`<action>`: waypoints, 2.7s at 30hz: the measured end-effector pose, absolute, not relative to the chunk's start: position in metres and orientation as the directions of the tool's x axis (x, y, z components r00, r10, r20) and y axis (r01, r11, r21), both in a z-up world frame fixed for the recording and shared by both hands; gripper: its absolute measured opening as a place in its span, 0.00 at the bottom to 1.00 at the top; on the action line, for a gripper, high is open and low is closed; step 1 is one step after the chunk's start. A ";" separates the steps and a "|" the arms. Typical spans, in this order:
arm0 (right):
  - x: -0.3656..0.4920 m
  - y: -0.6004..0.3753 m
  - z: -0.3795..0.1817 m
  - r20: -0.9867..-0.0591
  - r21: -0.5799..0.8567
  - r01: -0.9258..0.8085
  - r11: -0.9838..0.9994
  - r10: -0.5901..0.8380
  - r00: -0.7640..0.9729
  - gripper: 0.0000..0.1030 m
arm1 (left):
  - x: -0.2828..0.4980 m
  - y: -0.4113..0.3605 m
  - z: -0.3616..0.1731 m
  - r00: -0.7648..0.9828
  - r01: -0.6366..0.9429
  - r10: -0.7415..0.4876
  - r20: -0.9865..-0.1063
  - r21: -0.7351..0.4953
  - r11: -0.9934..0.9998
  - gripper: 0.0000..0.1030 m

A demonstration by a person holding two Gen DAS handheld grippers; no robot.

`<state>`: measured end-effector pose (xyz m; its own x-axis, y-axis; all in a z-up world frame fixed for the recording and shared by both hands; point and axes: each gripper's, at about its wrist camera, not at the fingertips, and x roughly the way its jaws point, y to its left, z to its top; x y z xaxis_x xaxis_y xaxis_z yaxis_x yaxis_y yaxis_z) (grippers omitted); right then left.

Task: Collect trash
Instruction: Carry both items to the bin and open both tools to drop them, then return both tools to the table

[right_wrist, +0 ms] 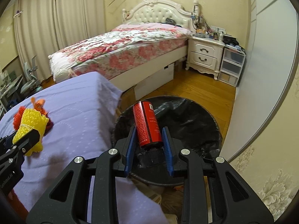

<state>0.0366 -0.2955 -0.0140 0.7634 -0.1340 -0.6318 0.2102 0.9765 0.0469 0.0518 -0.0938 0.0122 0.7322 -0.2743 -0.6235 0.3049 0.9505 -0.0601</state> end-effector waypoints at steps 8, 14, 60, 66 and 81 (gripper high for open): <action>0.056 -0.326 -0.026 -0.648 0.066 0.279 0.958 -0.172 0.742 0.27 | 0.082 -0.148 0.008 0.711 0.367 -0.302 -0.635 -0.031 0.930 0.49; 0.066 -0.342 -0.036 -0.666 0.077 0.310 0.948 -0.183 0.724 0.27 | 0.101 -0.174 0.001 0.701 0.392 -0.295 -0.649 0.005 0.920 0.49; 0.044 -0.288 -0.032 -0.677 0.053 0.227 0.972 -0.132 0.724 0.52 | 0.063 -0.080 0.011 0.728 0.254 -0.186 -0.660 0.008 0.967 0.76; 0.030 -0.254 -0.033 -0.685 0.051 0.155 0.987 -0.078 0.724 0.52 | 0.040 -0.042 0.008 0.736 0.190 -0.132 -0.664 0.015 0.982 0.76; 0.015 -0.179 -0.035 -0.696 0.037 -0.013 0.999 0.036 0.717 0.52 | 0.021 0.044 -0.017 0.689 0.005 0.022 -0.724 0.036 0.999 0.75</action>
<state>0.0151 -0.1789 -0.0354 0.7172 0.0357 -0.6960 -0.0135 0.9992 0.0373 0.0206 0.0439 -0.0168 0.6892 0.0221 -0.7243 0.0054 0.9993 0.0357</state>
